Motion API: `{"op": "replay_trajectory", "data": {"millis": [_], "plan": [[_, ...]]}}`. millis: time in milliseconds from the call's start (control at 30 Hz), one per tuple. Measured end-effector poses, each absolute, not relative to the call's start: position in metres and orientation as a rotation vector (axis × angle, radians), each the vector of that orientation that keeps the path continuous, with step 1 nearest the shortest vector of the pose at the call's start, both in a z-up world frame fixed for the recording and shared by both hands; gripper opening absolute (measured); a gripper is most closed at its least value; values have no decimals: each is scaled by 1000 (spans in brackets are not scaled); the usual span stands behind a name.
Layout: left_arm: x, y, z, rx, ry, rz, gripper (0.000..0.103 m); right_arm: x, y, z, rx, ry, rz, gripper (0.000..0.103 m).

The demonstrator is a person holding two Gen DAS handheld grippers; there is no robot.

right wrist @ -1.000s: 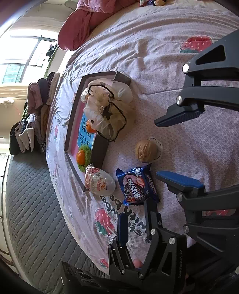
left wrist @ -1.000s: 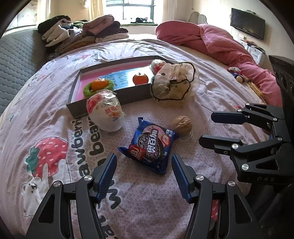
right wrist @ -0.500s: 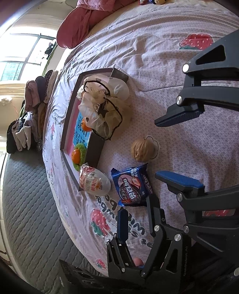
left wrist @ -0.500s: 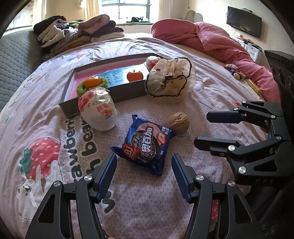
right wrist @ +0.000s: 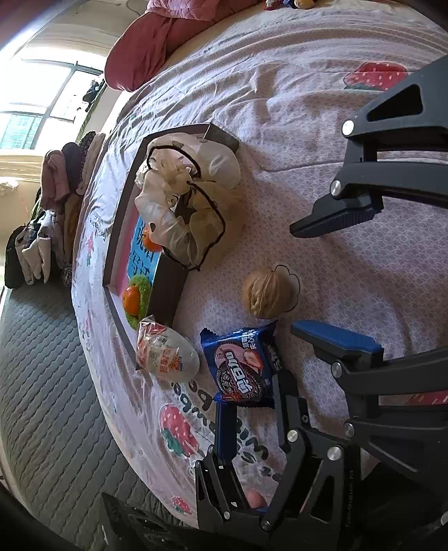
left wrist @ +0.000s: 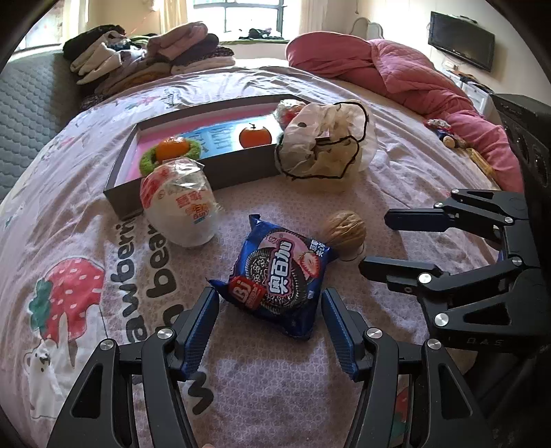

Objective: Organize objects
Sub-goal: 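Close the left gripper on the blue cookie packet while the right gripper grasps the walnut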

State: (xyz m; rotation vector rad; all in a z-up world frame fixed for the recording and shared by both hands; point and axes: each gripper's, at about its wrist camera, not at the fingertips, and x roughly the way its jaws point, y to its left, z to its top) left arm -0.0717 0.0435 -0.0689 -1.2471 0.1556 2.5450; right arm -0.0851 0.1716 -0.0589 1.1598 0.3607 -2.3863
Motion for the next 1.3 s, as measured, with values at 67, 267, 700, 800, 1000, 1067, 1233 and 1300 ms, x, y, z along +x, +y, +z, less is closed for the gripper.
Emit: {"op": "replay_trajectory", "data": {"millis": [67,267,700,800,1000,1067,1233,1300], "plan": [[-73,45,-69,-1245,160,2547,63,-87,171,-61,1166,373,-2381,49],[-78,46,-71,-1250,158,2547,63,-92,167,-65,1171,396,-2377,49],[-89,45,-73,-1262,165,2530,63,-103,157,-67,1140,445,-2349,49],[-92,42,-74,-1268,147,2509,63,-104,155,-68,1130,462,-2337,49],[-101,35,-76,-1291,76,2478,63,-109,154,-68,1107,468,-2323,49],[-104,33,-76,-1294,45,2470,63,-111,154,-67,1105,450,-2318,45],[-108,33,-77,-1289,3,2465,63,-111,155,-67,1107,431,-2309,35],[-109,32,-77,-1284,-6,2469,61,-110,155,-67,1105,429,-2309,34]]}}
